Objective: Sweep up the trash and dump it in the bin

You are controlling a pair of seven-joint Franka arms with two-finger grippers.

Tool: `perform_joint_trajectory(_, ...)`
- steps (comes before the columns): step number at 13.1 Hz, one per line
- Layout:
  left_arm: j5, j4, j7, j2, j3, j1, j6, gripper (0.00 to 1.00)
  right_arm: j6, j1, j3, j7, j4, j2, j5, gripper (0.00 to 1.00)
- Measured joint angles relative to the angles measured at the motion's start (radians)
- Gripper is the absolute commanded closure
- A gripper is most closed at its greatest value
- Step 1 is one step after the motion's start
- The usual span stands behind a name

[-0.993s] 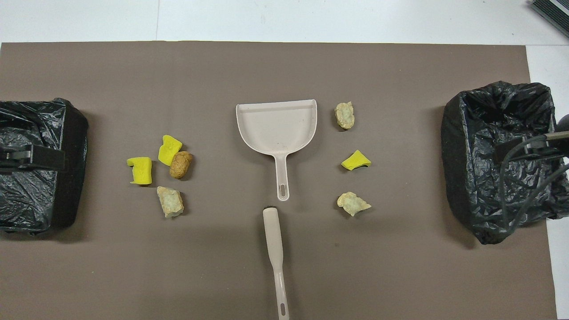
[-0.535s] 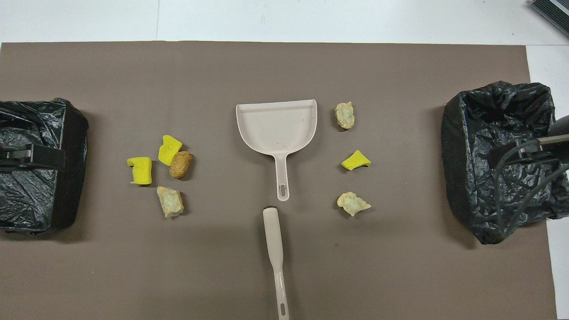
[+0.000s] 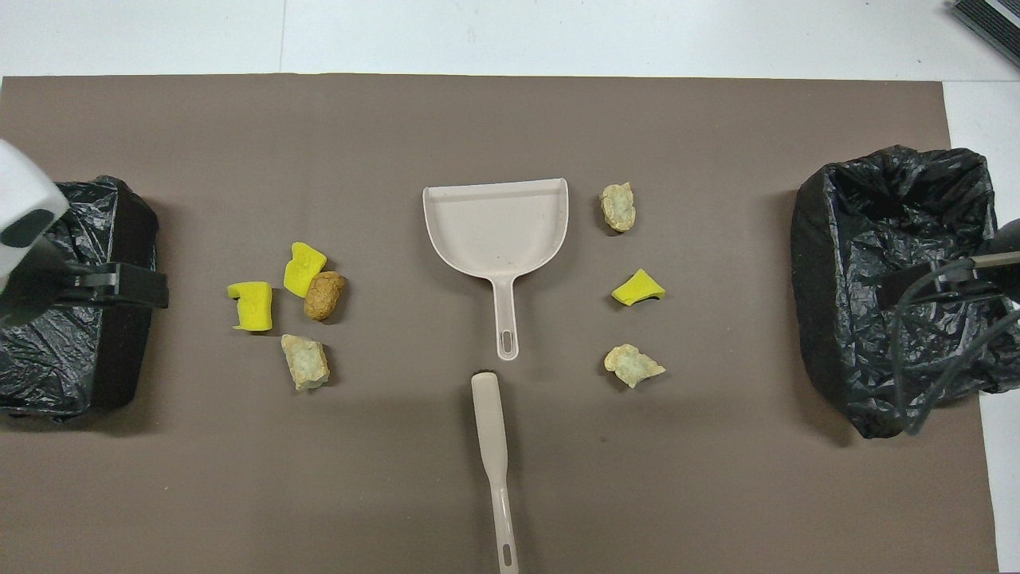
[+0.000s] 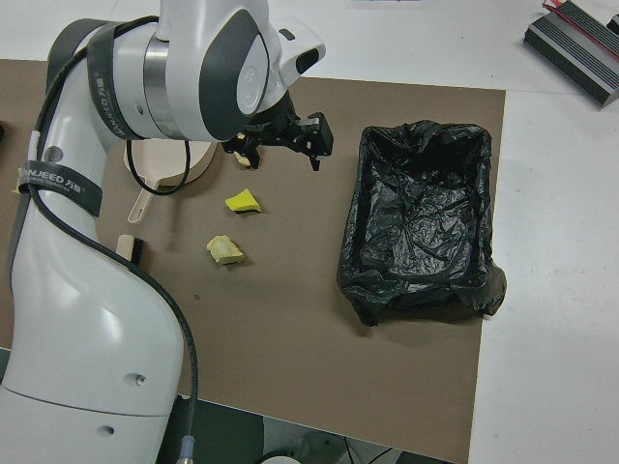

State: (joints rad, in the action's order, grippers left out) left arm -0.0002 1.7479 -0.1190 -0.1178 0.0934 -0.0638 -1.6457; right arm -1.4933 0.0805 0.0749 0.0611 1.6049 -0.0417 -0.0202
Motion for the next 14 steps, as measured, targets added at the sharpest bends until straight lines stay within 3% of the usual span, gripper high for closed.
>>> perform_joint_trajectory(4,-0.004,0.115,-0.199,0.013,0.162,-0.01,-0.175,0.0,0.0,-0.009,0.009,0.0,0.026,0.0,0.0,0.0)
perform_joint_trajectory(8,-0.02,0.198,-0.374,0.047,0.299,-0.015,-0.236,0.0,-0.003,-0.034,0.023,0.0,0.011,0.041,0.0,0.0)
perform_joint_trajectory(14,-0.162,0.439,-0.575,-0.057,0.539,-0.03,-0.353,0.0,-0.103,-0.203,0.029,-0.098,-0.023,0.195,0.001,0.0)
